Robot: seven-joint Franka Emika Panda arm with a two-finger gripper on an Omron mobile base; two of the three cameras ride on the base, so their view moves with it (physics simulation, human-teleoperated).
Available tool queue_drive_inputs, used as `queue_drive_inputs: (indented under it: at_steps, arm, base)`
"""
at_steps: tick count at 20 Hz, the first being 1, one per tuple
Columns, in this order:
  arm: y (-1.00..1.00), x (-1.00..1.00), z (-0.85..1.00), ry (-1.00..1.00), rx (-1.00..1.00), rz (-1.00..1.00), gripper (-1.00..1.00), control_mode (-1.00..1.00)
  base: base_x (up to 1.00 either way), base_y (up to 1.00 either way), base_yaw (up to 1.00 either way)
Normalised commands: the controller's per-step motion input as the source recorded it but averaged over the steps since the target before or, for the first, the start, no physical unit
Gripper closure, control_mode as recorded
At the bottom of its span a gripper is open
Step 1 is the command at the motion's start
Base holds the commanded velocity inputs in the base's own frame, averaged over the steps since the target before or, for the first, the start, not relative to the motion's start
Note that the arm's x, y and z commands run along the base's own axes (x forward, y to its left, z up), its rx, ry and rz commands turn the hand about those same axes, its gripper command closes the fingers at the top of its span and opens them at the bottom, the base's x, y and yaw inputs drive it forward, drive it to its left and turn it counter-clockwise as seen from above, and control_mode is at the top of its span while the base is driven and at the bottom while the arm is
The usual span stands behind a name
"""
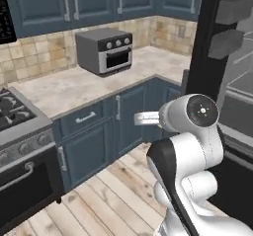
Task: Pick the egg and butter from the fridge and place them by the bowl for mixing.
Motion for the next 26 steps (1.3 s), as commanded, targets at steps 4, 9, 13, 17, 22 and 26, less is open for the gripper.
queue_drive_inputs:
  at_steps: [4, 9, 13, 17, 22, 26]
  arm:
    - [0.0, 0.0, 0.0, 0.0, 0.0, 0.0, 1.0, 1.0]
    - [0.0, 0.0, 0.0, 0.0, 0.0, 0.0, 1.0, 1.0]
    - [0.0, 0.0, 0.0, 0.0, 0.0, 0.0, 1.0, 1.0]
    - [0.0, 0.0, 0.0, 0.0, 0.0, 0.0, 1.0, 1.0]
    - [0.0, 0.0, 0.0, 0.0, 0.0, 0.0, 1.0, 1.0]
    - [0.0, 0.0, 0.0, 0.0, 0.0, 0.0, 1.0, 1.0]
  base:
    - [-0.08, 0.0, 1.0]
    - [-0.07, 0.0, 1.0]
    - [-0.01, 0.0, 1.0]
    - [0.0, 0.0, 1.0]
    - [0.0, 0.0, 0.99]
    - [0.0, 0.0, 0.98]
